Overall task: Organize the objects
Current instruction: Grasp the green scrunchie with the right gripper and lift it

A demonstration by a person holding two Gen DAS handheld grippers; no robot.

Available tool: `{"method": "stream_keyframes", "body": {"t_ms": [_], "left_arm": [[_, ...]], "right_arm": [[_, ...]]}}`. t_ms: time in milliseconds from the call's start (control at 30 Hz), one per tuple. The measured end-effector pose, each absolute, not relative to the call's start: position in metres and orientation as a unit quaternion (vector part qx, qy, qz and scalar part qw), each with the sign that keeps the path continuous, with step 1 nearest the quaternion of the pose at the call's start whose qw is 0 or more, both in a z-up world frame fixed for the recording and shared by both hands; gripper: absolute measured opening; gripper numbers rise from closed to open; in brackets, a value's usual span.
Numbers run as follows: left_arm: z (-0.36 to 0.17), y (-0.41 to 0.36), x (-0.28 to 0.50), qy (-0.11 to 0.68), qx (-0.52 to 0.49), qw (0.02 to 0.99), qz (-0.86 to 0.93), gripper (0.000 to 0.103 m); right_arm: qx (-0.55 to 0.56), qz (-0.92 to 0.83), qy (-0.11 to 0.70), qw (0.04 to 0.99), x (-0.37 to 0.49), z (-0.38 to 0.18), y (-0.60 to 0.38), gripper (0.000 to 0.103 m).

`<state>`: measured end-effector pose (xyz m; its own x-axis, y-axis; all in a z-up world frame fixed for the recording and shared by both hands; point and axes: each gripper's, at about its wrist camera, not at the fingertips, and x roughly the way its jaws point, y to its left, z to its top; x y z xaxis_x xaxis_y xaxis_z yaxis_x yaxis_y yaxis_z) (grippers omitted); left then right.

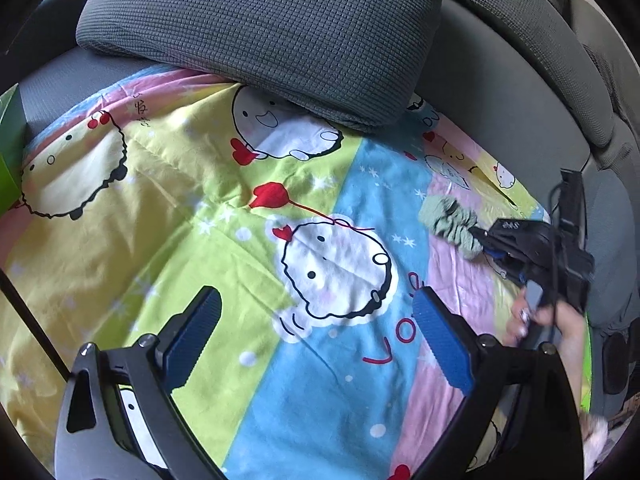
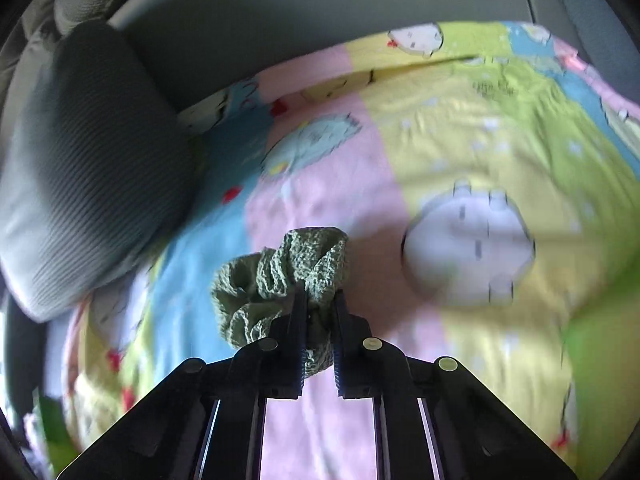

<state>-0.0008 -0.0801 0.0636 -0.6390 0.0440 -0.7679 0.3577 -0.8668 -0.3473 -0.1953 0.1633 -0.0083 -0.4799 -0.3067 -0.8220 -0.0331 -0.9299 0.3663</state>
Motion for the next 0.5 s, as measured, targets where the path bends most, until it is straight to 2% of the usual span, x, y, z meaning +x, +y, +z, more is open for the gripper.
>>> {"method": "stream_keyframes", "body": {"t_ms": [100,267,333,433,500], "left_arm": [[0.061,-0.076,-0.002,0.24,0.419,0.089,-0.871,0.096],[0.054,-0.071,-0.004,0.234,0.432,0.082,-0.867,0.096],[0.051,-0.07,-0.005,0.236,0.437,0.081,-0.864,0.096],[0.048,-0.068,-0.006,0.24,0.444,0.074,-0.86,0.096],[0.047,-0.064,-0.006,0.24,0.45,0.063,-0.858,0.096]], "right_arm": [[0.524,-0.826,-0.173,0.112,-0.165,0.002,0.157,0.012],[0.543,-0.82,-0.123,0.134,-0.113,0.018,0.143,0.012],[0.55,-0.813,-0.127,0.145,-0.094,0.02,0.145,0.012],[0.553,-0.811,-0.133,0.135,-0.068,0.023,0.154,0.012],[0.552,-0.817,-0.106,0.128,-0.058,0.024,0.154,0.012]]}}
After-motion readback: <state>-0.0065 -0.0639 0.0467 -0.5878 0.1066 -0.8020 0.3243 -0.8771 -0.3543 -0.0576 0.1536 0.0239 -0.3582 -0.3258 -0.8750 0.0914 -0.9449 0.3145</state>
